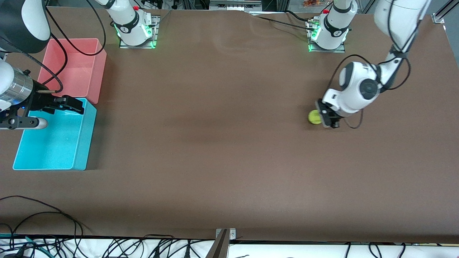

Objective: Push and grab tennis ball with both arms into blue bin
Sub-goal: 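Push the tennis ball with the left gripper toward the right gripper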

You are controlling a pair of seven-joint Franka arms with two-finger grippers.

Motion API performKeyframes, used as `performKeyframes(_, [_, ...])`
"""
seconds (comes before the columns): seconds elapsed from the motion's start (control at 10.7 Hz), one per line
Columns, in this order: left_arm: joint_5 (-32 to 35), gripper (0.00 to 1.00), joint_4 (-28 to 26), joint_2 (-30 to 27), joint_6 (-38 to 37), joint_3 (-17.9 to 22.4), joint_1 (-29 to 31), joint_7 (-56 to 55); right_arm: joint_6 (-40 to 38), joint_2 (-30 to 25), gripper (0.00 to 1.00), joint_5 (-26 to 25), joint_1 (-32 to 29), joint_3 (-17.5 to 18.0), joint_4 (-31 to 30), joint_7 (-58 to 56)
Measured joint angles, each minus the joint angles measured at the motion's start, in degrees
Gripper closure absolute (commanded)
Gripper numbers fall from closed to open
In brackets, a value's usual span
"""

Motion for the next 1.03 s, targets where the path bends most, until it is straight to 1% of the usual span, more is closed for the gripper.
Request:
performKeyframes(0.09, [0.92, 1.0, 0.39, 0.12, 0.05, -1.83, -2.2, -5.78, 0.04, 0.11, 0.0, 0.0, 0.05, 0.03, -0.01, 0.0])
performKeyframes(0.19, [1.84, 1.0, 0.71, 0.14, 0.06, -2.22, -3.06, -8.17, 0.19, 0.36, 0.0, 0.0, 0.1, 0.07, -0.01, 0.0])
performKeyframes(0.28, [2.04, 1.0, 0.89, 0.14, 0.06, -1.8, -2.64, -8.28, 0.41, 0.71, 0.0, 0.0, 0.15, 0.11, -0.01, 0.0])
performKeyframes(0.47, [4.63, 1.0, 1.16, 0.07, 0.14, -1.22, 0.45, -8.19, 1.12, 1.33, 0.0, 0.0, 0.27, 0.43, -0.01, -0.11])
performKeyframes(0.75, [5.44, 0.88, 1.79, -1.73, 0.18, -0.9, 5.35, -7.99, 1.99, 2.49, 0.0, 0.01, 0.95, 0.6, -0.03, -0.08])
performKeyframes(0.84, [5.48, 0.82, 1.79, -2.48, 0.17, -0.82, 6.6, -7.7, 2.09, 2.87, 0.0, 0.01, 1.29, 0.63, -0.03, -0.08])
performKeyframes(1.03, [5.55, 0.56, 1.78, -3.68, 0.14, -0.39, 8.17, -5.32, 2.23, 3.22, 0.0, 0.19, 1.58, 0.65, -0.02, -0.05])
